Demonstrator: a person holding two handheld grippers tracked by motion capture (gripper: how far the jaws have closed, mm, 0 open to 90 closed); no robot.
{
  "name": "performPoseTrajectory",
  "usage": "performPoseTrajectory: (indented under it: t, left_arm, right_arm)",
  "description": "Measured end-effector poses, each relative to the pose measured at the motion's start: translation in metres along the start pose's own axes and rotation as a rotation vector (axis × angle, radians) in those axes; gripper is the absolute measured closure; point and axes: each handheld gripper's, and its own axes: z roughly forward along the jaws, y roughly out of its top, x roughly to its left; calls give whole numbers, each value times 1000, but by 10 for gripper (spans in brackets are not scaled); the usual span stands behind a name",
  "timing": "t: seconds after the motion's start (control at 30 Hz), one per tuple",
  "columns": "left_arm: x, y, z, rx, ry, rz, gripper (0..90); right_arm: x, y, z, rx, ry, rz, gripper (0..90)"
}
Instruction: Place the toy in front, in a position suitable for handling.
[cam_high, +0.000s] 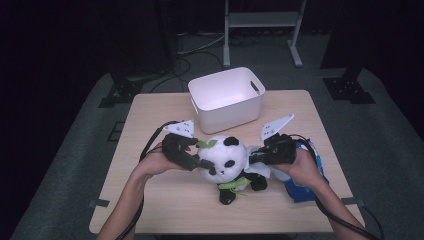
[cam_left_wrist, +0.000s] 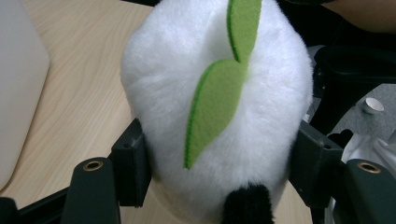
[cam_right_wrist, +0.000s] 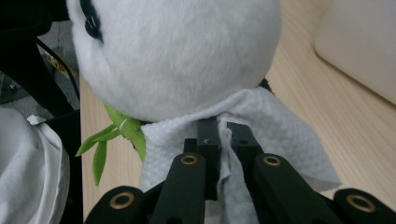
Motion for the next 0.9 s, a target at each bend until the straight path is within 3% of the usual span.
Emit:
performPoseTrajectory:
  t: [0.27, 0.5, 0.77, 0.9]
  left_arm:
    - [-2, 6, 1, 22, 3, 5, 330]
    - [-4, 15, 2, 52, 11, 17, 333]
    - [-9, 27, 7, 93, 12, 50, 334]
    - [-11, 35, 15, 106, 3, 72, 335]
  right_arm:
    - [2, 11, -24, -74, -17, -7, 853]
    - [9, 29, -41, -154, 4, -35, 853]
    - [19, 57, -40, -193, 35, -89, 853]
    - [24, 71, -34, -166, 32, -119, 852]
